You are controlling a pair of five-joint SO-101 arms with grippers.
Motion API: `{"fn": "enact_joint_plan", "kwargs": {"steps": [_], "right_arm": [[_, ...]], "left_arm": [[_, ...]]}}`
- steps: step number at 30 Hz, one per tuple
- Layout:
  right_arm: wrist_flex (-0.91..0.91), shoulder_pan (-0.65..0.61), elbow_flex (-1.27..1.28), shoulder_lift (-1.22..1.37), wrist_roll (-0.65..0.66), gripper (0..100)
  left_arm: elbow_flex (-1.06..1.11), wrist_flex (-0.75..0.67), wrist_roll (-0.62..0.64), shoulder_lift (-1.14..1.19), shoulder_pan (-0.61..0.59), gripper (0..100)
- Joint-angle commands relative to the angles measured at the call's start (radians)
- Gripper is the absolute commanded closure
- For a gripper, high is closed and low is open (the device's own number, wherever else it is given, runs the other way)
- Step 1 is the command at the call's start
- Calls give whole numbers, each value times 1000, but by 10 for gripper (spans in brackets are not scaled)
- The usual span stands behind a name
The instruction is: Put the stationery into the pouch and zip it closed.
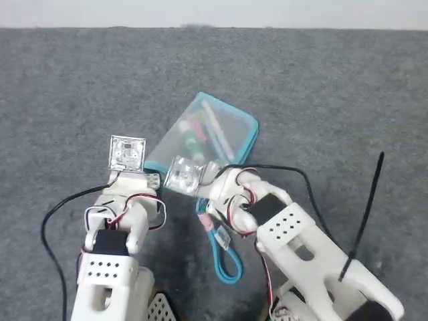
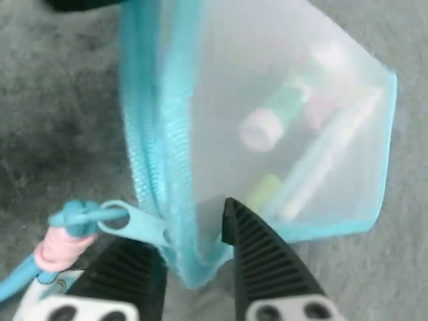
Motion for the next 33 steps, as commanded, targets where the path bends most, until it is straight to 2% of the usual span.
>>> {"fn": "enact_joint_plan", "kwargs": {"steps": [1, 4, 8, 13, 19, 26, 33], "right_arm": [[-8, 99, -75, 41, -120, 993], [-12, 147, -110, 110, -126, 993], [-12, 147, -152, 220, -132, 993], [-1, 182, -247, 294, -241, 993], [36, 234, -288, 297, -278, 993], [76, 236, -328, 305, -301, 993], [97, 232, -327, 306, -302, 993]], "left_arm": [[-74, -6, 8, 0, 61, 988], [-74, -5, -35, -3, 86, 988], [-74, -5, -64, -3, 112, 988], [-97, 25, -117, -5, 115, 988], [-260, 244, -127, -5, 112, 984], [-331, 350, -178, -5, 103, 831], [-392, 298, -106, -5, -193, 813]]}}
